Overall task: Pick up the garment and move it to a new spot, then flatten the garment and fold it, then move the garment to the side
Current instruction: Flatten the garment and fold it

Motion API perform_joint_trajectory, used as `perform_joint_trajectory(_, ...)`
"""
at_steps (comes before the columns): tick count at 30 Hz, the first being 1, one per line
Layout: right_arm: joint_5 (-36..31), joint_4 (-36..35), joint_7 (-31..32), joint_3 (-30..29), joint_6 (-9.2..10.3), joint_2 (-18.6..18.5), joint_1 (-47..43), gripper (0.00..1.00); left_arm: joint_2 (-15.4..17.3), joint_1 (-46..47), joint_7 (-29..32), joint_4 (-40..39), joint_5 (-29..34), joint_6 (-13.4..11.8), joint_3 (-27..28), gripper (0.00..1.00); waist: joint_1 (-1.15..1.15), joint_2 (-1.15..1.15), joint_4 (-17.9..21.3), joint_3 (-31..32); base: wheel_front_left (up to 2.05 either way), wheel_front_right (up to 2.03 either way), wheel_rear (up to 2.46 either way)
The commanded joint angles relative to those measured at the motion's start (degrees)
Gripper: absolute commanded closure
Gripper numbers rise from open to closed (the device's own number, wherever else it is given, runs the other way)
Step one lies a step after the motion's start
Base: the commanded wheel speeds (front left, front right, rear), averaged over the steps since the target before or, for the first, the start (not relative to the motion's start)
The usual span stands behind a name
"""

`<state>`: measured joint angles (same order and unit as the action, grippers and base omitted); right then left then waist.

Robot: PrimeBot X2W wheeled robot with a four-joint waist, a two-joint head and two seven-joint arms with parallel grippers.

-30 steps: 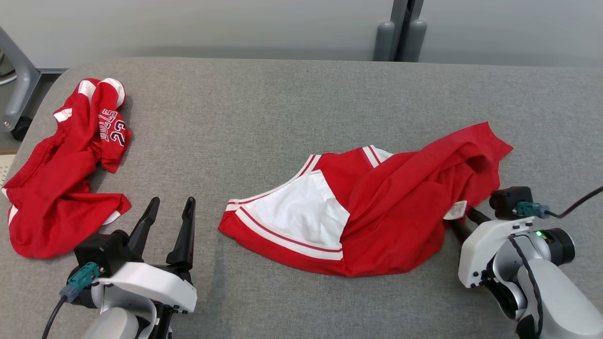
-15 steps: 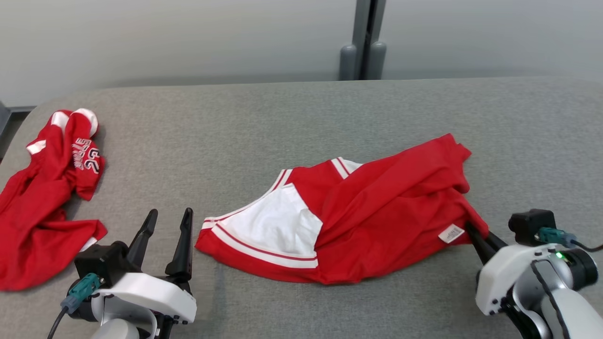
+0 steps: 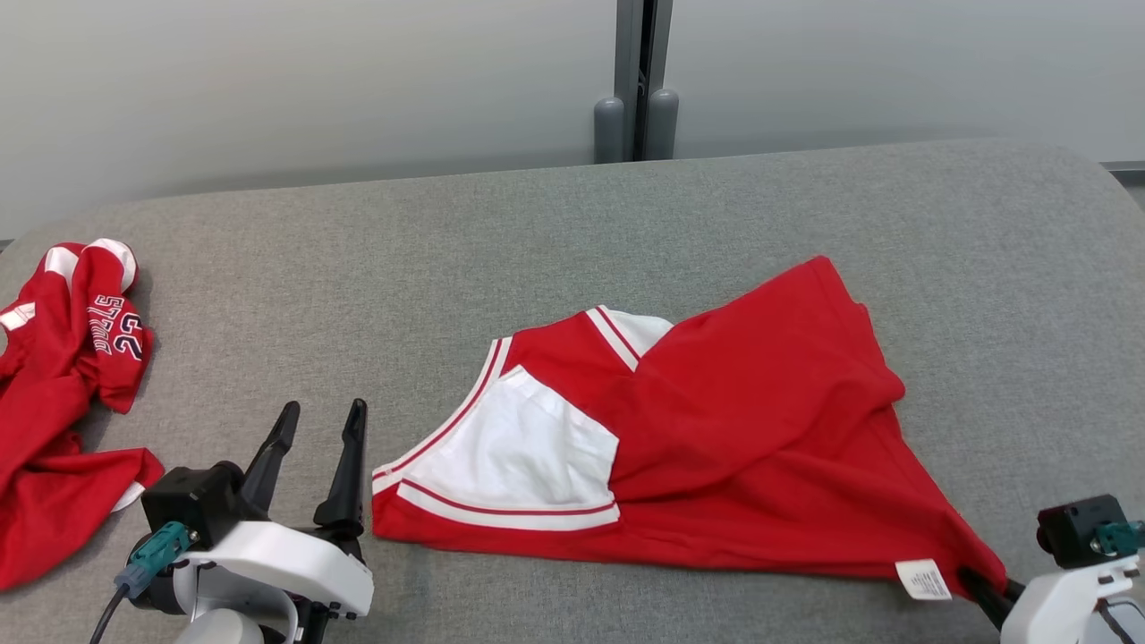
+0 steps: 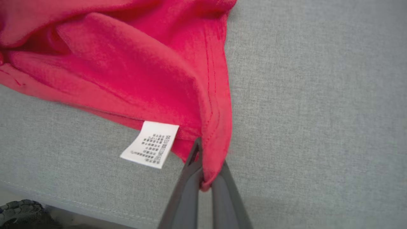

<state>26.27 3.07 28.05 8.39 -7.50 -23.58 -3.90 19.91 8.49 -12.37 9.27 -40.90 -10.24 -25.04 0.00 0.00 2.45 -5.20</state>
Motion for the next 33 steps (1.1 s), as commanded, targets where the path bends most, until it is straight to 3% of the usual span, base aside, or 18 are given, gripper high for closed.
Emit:
perform_joint_trajectory(1, 0.78, 0.46, 1.20, -0.90, 0.01, 0.32, -1.27, 1.00, 0.32, 0.18, 0.01, -0.03, -0.06, -0.40, -0.05, 0.00, 0.00, 0.00, -0.02, -0.02, 0.00, 0.00, 0.00)
perform_joint_trajectory(2, 0.98, 0.92, 1.84, -1.49, 0.01, 0.75, -1.72, 0.71, 0.35, 0.24, 0.03, -0.04, -0.07, -0.40, -0.08, 0.00, 0.00, 0.00, -0.04, -0.04, 0.00, 0.00, 0.00)
perform_joint_trajectory(3, 0.81, 1.32, 2.38, -1.93, 0.01, 1.10, -2.08, 0.00, 0.38, 0.25, 0.05, -0.05, -0.09, -0.39, -0.13, 0.00, 0.00, 0.00, -0.06, 0.00, 0.00, 0.00, 0.00)
perform_joint_trajectory(11, 0.52, 0.60, 3.64, -4.81, 0.01, 4.02, -2.25, 0.00, 0.72, 0.22, 0.34, -0.13, -0.17, -0.48, -0.28, 0.00, 0.00, 0.00, -0.03, 0.35, 0.00, 0.00, 0.00)
perform_joint_trajectory(21, -0.67, -11.24, 1.72, -9.27, 0.01, 9.13, -1.31, 0.00, 1.58, 1.81, 3.32, 0.19, 0.23, -0.33, -1.75, 0.00, 0.00, 0.00, 1.10, 1.18, 0.00, 0.00, 0.00)
perform_joint_trajectory(25, -1.71, -13.39, 0.60, -9.31, 0.01, 10.82, -1.05, 0.00, 3.07, 4.64, 9.16, 0.91, 0.99, 1.20, -4.46, 0.00, 0.00, 0.00, 1.80, 0.46, 0.00, 0.00, 0.00)
perform_joint_trajectory(33, -3.42, -13.53, -1.17, -7.77, 0.01, 12.88, 0.64, 0.00, 5.53, 15.00, 26.07, 3.82, 1.48, 7.04, -11.20, 0.00, 0.00, 0.00, 4.19, -3.18, 0.00, 0.00, 0.00)
